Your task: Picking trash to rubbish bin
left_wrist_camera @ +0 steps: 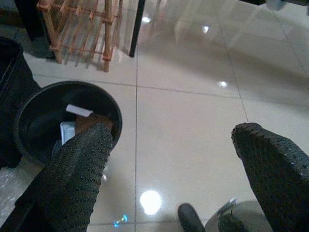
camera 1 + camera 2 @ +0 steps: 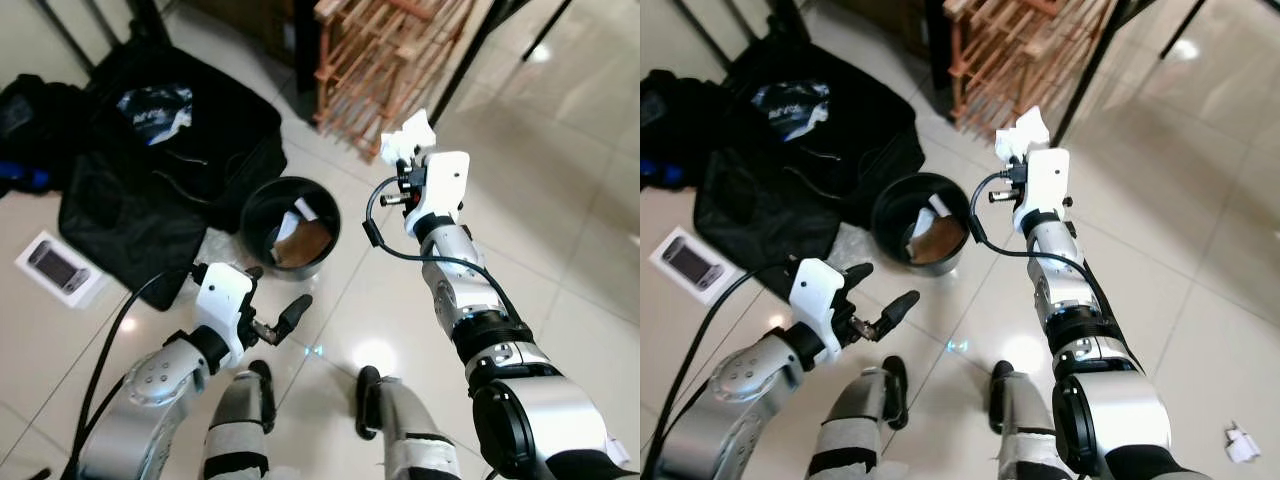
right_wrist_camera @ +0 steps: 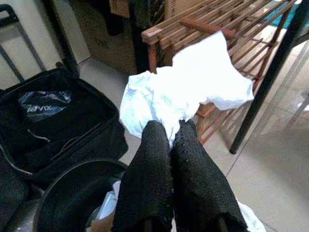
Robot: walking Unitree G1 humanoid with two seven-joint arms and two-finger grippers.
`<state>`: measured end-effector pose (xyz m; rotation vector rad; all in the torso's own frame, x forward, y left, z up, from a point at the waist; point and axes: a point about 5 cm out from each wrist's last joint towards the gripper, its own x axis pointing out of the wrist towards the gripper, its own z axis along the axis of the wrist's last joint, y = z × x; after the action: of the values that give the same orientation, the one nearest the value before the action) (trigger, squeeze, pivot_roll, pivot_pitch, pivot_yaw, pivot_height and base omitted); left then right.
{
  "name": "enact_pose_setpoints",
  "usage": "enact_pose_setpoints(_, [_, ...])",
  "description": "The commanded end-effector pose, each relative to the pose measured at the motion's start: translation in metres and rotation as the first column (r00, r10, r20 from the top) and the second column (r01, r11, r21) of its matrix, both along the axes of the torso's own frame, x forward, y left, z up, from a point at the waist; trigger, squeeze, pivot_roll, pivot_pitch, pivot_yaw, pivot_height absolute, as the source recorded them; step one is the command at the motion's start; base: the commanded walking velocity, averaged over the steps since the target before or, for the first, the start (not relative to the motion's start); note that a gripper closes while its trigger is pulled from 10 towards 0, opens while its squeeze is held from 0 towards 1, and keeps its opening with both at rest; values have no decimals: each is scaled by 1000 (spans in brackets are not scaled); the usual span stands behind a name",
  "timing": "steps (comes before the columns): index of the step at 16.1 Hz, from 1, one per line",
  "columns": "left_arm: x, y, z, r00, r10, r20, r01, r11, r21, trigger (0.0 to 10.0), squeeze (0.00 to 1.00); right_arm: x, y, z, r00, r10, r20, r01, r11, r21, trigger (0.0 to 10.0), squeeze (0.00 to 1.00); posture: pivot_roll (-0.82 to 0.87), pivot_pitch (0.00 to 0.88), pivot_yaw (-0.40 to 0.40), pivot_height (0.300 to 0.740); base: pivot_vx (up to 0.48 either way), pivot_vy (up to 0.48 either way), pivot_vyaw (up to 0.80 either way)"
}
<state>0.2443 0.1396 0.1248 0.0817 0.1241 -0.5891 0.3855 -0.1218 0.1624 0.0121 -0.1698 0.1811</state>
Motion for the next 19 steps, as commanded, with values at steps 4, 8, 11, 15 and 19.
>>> enact_pose_setpoints(4, [5,2,-16,998,61,-26,-61,998,19,10000,0,-6,8,-12,998,56,-36,-56,998,10,10000,0,204,285,-27,740,0,0,0])
enact_pose_setpoints(8, [14,8,-14,992,129,10,-129,992,12,10000,0,-11,19,-10,991,132,-5,-132,991,16,10000,0,194,270,-34,740,0,0,0])
enact_pose_setpoints(11, [24,17,-4,970,231,70,-230,973,-23,10000,0,-17,23,-8,988,150,30,-151,988,26,10000,0,187,257,-40,740,0,0,0])
enact_pose_setpoints(15, [31,27,-3,944,315,100,-313,949,-33,10000,0,-30,21,-14,987,158,39,-159,987,17,10000,0,164,237,-41,740,0,0,0])
enact_pose_setpoints(19, [36,25,-3,941,319,112,-316,948,-44,10000,0,-38,16,-19,988,152,24,-153,988,13,10000,0,152,236,-45,740,155,0,0])
